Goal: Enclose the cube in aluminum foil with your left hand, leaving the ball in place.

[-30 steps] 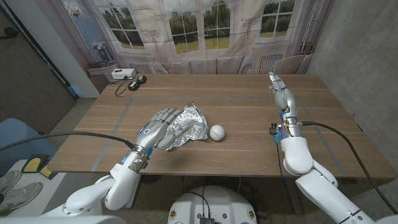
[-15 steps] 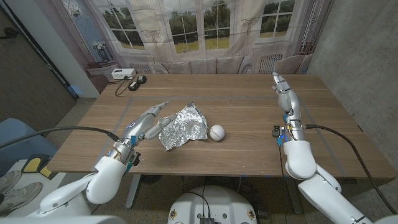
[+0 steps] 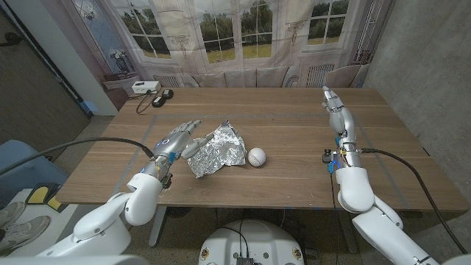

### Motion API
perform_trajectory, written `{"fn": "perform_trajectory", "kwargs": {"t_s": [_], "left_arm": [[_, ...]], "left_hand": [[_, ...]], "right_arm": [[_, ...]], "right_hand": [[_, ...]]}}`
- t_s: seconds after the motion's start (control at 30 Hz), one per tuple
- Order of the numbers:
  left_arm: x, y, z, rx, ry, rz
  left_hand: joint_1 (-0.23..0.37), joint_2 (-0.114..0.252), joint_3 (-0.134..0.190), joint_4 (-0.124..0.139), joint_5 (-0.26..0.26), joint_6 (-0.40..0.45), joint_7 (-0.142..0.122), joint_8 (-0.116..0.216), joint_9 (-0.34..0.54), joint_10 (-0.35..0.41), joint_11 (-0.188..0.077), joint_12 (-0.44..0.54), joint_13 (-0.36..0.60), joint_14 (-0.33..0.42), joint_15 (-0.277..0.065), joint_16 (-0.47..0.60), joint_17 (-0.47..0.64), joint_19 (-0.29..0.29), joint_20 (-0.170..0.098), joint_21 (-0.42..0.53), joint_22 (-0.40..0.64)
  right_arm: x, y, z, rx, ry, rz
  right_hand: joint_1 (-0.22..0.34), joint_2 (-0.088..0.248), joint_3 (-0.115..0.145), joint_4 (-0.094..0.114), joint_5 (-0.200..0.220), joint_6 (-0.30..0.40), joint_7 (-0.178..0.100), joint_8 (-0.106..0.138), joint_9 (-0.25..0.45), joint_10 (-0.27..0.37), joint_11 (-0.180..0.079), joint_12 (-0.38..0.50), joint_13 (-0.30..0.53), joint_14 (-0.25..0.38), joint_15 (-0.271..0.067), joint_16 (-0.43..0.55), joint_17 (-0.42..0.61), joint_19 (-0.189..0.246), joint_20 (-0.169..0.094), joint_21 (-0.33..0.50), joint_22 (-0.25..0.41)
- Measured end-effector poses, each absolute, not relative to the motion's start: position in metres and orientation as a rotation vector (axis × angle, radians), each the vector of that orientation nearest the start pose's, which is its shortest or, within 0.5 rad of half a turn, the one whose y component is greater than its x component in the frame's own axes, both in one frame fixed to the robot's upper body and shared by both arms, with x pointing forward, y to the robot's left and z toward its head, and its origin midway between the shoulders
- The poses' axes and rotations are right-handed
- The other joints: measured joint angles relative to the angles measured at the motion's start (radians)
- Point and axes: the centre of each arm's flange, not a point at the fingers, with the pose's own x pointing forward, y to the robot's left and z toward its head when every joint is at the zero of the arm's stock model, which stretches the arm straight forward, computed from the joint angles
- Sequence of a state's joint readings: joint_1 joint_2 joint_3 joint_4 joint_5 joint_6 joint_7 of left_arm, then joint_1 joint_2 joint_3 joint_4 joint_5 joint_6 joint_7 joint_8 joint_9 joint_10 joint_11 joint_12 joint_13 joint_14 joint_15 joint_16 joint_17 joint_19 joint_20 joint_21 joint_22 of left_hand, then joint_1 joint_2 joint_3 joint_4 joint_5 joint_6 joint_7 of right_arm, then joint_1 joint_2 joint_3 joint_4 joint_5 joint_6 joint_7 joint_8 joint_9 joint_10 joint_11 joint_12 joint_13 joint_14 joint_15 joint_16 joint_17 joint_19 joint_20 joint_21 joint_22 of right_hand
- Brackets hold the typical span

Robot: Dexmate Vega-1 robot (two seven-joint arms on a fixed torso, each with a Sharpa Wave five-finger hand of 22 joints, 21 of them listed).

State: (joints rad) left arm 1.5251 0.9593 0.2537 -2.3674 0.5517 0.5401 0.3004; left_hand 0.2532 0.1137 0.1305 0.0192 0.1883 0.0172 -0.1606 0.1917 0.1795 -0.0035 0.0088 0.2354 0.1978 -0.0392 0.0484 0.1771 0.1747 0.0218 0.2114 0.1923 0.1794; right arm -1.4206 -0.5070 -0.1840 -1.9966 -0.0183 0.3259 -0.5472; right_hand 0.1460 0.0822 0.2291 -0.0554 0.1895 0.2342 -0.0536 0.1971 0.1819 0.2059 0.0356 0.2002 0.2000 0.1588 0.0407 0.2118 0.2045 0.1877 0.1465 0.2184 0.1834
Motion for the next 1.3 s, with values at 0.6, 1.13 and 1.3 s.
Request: {"fn": "perform_trajectory", "kwargs": {"t_s": [0.6, 1.13, 1.3], "left_arm": [[0.454, 0.230, -0.085, 1.455, -0.520, 0.313], [0.468, 0.221, -0.092, 1.560, -0.470, 0.355], [0.476, 0.218, -0.090, 1.573, -0.464, 0.326]], "left_hand": [[-0.025, 0.025, 0.018, 0.018, 0.006, -0.111, -0.011, -0.022, 0.000, -0.079, -0.010, -0.032, 0.000, -0.049, -0.001, 0.000, 0.000, -0.002, -0.006, 0.000, 0.000], [-0.030, 0.030, 0.045, 0.045, 0.020, -0.161, -0.007, -0.023, -0.003, -0.118, -0.021, -0.036, -0.003, -0.107, 0.000, -0.004, 0.000, -0.046, -0.019, -0.004, 0.000], [-0.036, 0.036, 0.046, 0.046, 0.020, -0.161, -0.007, -0.017, -0.002, -0.118, -0.021, -0.036, -0.003, -0.113, -0.005, -0.004, 0.000, -0.046, -0.019, -0.004, 0.000]], "right_arm": [[0.468, -0.258, -0.066, -0.204, -0.919, -0.174], [0.475, -0.256, -0.066, -0.201, -0.909, -0.163], [0.476, -0.256, -0.067, -0.198, -0.909, -0.164]], "right_hand": [[0.000, 0.000, 0.000, 0.000, 0.000, 0.000, 0.000, 0.000, 0.000, 0.018, 0.007, 0.008, 0.000, 0.005, 0.006, 0.000, 0.000, 0.004, 0.004, 0.000, 0.000], [0.000, 0.000, 0.000, 0.000, 0.000, 0.000, 0.000, 0.000, 0.000, 0.029, 0.007, 0.008, 0.000, 0.005, 0.006, 0.000, 0.000, 0.004, 0.004, 0.001, 0.000], [-0.003, -0.003, 0.000, 0.000, 0.000, 0.000, 0.000, 0.000, 0.000, 0.029, 0.007, 0.008, 0.000, 0.005, 0.006, 0.000, 0.000, 0.007, 0.007, 0.001, 0.000]]}}
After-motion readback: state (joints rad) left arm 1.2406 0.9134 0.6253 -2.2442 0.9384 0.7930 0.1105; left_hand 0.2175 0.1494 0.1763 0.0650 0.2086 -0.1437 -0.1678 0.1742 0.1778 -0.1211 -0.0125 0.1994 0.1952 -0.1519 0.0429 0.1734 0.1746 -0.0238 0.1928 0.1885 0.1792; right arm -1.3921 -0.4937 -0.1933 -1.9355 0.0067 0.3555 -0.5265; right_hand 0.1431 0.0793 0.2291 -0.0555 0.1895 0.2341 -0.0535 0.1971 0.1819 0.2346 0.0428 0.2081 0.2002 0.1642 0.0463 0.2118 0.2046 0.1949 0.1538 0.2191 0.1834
